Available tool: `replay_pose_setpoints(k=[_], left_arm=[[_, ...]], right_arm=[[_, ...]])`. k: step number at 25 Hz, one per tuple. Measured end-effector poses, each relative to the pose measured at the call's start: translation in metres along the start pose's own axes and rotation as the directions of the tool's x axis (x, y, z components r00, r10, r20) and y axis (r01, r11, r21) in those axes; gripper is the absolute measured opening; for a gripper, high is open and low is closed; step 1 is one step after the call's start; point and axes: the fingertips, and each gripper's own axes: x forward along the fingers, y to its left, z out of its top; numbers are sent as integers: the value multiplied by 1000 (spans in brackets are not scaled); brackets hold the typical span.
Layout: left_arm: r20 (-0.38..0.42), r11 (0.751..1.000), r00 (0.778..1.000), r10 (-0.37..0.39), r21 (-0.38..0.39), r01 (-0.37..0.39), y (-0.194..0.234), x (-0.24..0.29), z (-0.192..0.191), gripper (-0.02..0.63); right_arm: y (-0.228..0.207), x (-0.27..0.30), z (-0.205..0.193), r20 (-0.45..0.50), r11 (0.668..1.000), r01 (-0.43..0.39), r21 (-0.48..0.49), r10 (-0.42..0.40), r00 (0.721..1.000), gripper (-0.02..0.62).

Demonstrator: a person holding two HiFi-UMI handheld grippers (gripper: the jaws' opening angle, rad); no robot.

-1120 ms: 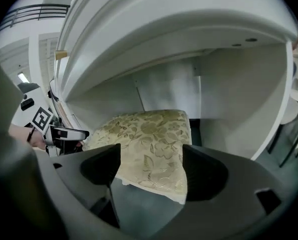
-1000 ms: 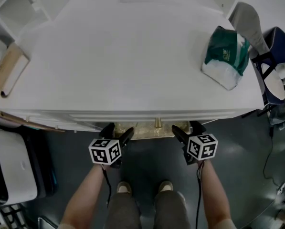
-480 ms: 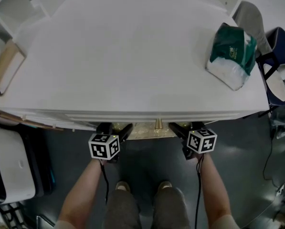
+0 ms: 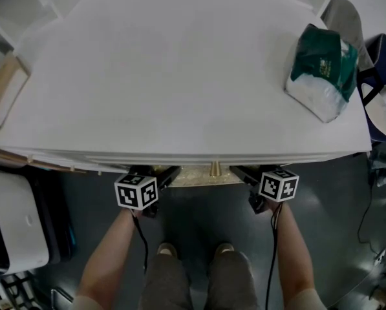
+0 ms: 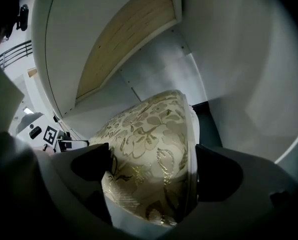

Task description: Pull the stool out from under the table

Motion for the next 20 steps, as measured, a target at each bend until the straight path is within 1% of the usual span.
replay_pose_setpoints(k=[3,4,5,7,8,9,14,20], left_arm=[[4,1000,1000,11,-15,-11,2,0,0,453],[4,999,1000,9,-42,-9,5,0,0,476],[6,996,1000,-5,-85,6,7,2,-3,508],[26,982,998,-58,-177,62,9,6,-9,519],[38,976,996,-81,-202,87,9,7,-11,520],[46,972,994,-96,-209,103,8,7,-12,518],[34,982,994,-107,-155,111,6,5,-11,512],[-34,985,992,-119,-129,113,-2,-2,-22,509]], right_arm=[[0,0,0,9,1000,-3,3,3,1000,525],[0,0,0,14,1000,-5,4,5,1000,525],[0,-1,1,18,1000,-5,4,5,1000,525],[-1,-2,0,26,1000,1,7,-1,1000,525],[-1,-3,0,28,1000,5,9,-5,1000,525],[-1,-3,-1,29,1000,9,12,-10,1000,525],[2,-13,-12,17,998,43,53,-44,999,523],[6,-34,-34,19,992,78,104,-80,997,520]])
